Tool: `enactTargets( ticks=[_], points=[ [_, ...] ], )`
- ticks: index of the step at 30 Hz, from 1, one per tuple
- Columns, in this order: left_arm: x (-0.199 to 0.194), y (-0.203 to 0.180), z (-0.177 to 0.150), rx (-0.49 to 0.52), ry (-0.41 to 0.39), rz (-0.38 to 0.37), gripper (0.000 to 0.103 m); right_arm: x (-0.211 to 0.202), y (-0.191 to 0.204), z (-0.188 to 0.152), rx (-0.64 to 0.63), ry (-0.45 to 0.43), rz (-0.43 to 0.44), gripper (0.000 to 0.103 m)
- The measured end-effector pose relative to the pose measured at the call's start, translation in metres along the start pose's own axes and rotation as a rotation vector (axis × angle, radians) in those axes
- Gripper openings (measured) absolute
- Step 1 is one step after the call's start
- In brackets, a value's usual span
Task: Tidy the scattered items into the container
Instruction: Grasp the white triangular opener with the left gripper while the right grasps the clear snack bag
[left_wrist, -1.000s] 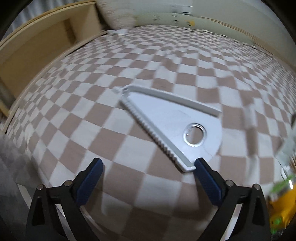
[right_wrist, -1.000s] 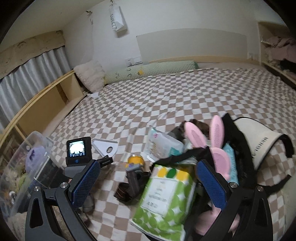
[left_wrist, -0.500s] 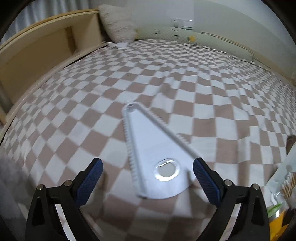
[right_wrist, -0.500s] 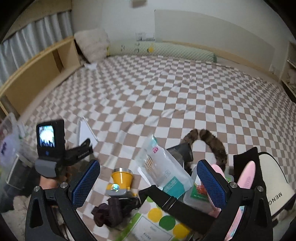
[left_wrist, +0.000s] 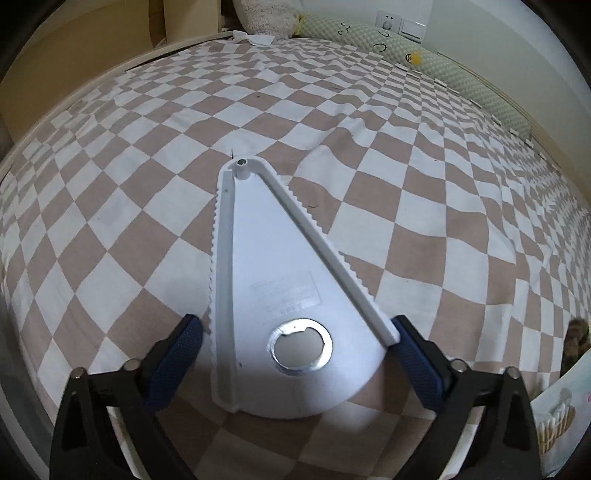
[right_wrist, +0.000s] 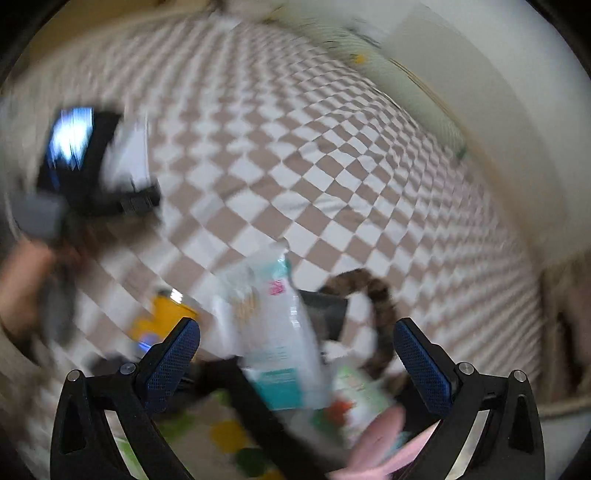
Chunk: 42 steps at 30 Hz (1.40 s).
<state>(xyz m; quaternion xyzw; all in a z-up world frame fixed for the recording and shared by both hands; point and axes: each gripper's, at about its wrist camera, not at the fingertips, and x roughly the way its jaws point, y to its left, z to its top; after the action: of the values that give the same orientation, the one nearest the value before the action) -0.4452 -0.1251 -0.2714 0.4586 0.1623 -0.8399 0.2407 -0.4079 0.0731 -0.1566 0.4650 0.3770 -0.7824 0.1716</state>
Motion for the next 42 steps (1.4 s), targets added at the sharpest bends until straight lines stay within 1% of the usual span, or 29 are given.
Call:
enactTargets(
  ticks=[1,4,7,12,13,16,18,20,23,26,27,28,29,30,31,32,34,36,37,39,42],
  points=[
    [0.000,0.002,0.001,0.004,-0.004,-0.002,0.091,0.008,0.008,0.001,-0.062,0.030,-0.017,0.103],
    [-0.004,0.003,-0.005,0.005,0.000,-0.026,0.091,0.026,0.018,0.001,-0.110,0.096,-0.001,0.103],
    [-0.012,0.010,-0.011,0.015,-0.003,-0.044,0.091,0.042,0.031,0.002,-0.192,0.134,-0.040,0.103],
    [-0.016,0.012,-0.015,0.054,-0.009,-0.055,0.091,0.075,0.045,0.006,-0.265,0.217,-0.040,0.103],
    [-0.016,0.011,-0.015,0.054,-0.010,-0.058,0.091,0.081,0.045,0.008,-0.270,0.227,-0.024,0.103],
    [-0.016,0.011,-0.016,0.052,-0.011,-0.062,0.091,0.083,0.034,0.018,-0.223,0.233,0.040,0.103],
    [-0.015,0.010,-0.016,0.053,-0.011,-0.062,0.091,0.090,0.028,0.020,-0.208,0.251,0.033,0.103],
    [-0.015,0.009,-0.017,0.058,-0.012,-0.059,0.091,0.100,0.021,0.020,-0.189,0.284,0.061,0.103],
    [-0.014,0.007,-0.017,0.067,-0.016,-0.053,0.091,0.107,0.015,0.023,-0.141,0.277,0.066,0.103],
    [-0.014,0.008,-0.017,0.066,-0.014,-0.053,0.091,0.114,0.016,0.028,-0.122,0.291,0.117,0.103],
    [-0.014,0.007,-0.017,0.067,-0.014,-0.052,0.091,0.114,0.021,0.027,-0.117,0.289,0.120,0.101],
    [-0.012,0.006,-0.015,0.068,-0.013,-0.051,0.091,0.115,0.021,0.030,-0.112,0.280,0.104,0.077],
    [-0.012,0.005,-0.015,0.068,-0.013,-0.052,0.091,0.115,0.023,0.032,-0.120,0.269,0.065,0.064],
    [-0.012,0.006,-0.015,0.067,-0.013,-0.052,0.091,0.114,0.024,0.034,-0.112,0.255,0.062,0.051],
    [-0.012,0.006,-0.015,0.068,-0.013,-0.052,0.091,0.111,0.027,0.035,-0.112,0.244,0.075,0.042],
    [-0.012,0.007,-0.016,0.068,-0.013,-0.052,0.091,0.108,0.029,0.036,-0.119,0.233,0.080,0.038],
    [-0.013,0.008,-0.017,0.069,-0.013,-0.052,0.091,0.098,0.031,0.040,-0.123,0.198,0.110,0.025],
    [-0.013,0.009,-0.017,0.068,-0.014,-0.052,0.091,0.082,0.027,0.043,-0.085,0.154,0.150,0.017],
    [-0.014,0.009,-0.017,0.068,-0.014,-0.052,0.091,0.075,0.024,0.045,-0.068,0.131,0.159,0.015],
    [-0.012,0.005,-0.015,0.072,-0.016,-0.053,0.091,0.055,0.009,0.050,-0.005,0.057,0.177,0.012],
    [-0.012,0.001,-0.014,0.058,-0.022,-0.060,0.091,0.032,-0.011,0.058,0.104,-0.035,0.193,0.011]
  ],
)
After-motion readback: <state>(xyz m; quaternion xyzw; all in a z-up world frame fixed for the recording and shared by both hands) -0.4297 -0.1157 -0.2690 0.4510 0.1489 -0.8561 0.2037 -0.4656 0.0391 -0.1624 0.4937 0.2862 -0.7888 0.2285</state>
